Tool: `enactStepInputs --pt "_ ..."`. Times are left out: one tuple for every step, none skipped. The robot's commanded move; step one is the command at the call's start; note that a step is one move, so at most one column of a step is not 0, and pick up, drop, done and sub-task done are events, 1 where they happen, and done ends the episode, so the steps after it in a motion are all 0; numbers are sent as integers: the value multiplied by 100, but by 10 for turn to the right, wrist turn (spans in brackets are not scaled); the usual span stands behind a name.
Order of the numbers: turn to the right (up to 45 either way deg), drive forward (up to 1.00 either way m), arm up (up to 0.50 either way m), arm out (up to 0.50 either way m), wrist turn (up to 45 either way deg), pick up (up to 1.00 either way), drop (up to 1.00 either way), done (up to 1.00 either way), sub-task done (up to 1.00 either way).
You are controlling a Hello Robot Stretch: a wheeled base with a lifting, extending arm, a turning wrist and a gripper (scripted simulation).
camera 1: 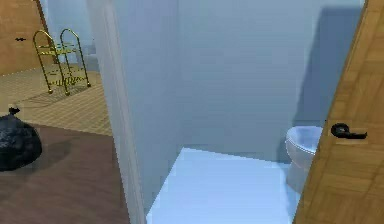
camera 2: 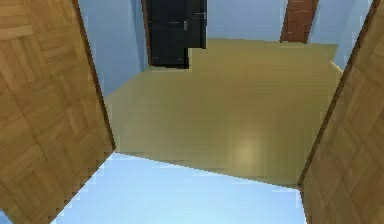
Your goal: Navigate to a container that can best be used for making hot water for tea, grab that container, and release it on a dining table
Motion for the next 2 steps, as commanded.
enactStepInputs --pt "0 45 0 0 0 0 0 0 0" --pt "-450 0 0 0 0 0 0 0 0"
